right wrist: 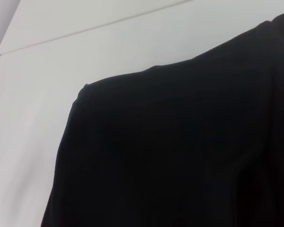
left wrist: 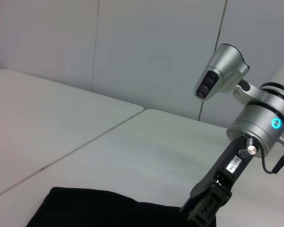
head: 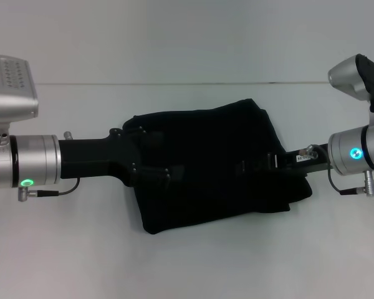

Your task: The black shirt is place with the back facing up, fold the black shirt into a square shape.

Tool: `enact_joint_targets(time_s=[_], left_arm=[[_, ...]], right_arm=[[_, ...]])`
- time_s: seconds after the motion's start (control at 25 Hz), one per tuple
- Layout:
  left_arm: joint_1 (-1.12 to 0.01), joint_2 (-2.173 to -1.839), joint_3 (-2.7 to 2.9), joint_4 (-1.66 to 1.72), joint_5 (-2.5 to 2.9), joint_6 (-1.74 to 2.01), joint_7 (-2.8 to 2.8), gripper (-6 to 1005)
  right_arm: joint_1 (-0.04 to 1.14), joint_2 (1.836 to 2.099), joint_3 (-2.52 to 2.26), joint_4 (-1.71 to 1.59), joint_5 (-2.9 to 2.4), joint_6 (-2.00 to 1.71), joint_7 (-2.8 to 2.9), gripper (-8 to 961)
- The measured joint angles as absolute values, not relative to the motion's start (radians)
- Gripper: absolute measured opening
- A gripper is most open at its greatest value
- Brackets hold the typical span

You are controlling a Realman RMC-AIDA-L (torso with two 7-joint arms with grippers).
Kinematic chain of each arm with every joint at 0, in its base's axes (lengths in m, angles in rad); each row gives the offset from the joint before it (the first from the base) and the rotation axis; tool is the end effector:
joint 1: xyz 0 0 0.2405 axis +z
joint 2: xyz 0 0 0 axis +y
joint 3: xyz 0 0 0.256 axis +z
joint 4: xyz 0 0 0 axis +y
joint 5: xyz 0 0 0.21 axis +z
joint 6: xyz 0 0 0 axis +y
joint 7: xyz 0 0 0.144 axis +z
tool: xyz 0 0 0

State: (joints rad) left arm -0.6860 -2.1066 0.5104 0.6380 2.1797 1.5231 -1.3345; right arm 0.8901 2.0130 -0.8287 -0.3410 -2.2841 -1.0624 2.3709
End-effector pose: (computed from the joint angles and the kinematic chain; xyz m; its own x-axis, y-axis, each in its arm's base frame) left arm -0.2331 0.3637 -0.0064 0.8425 0.2610 0.4713 0.3875 -0.9013 -0.1936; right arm 0.2363 0.4128 -0.0473 0.3066 -0.9065 -0.2904 -0.9511 -0.2794 -0.1320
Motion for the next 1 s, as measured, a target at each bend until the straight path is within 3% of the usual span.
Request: enact_joint_targets(time_s=[0.4,1.0], left_arm=[[-0.686,-2.106,0.514,0.637,2.180,1.510,-1.334,952],[-0.689,-2.110,0.512,0.633,2.180,1.509,-1.333,951]], right_arm=[[0.895,2.016,-0.828,-0.344,-2.283,-1.064,2.371,849],[0.880,1.994,-0.832,-0.359,-2.284,-1.045,2.367,844]])
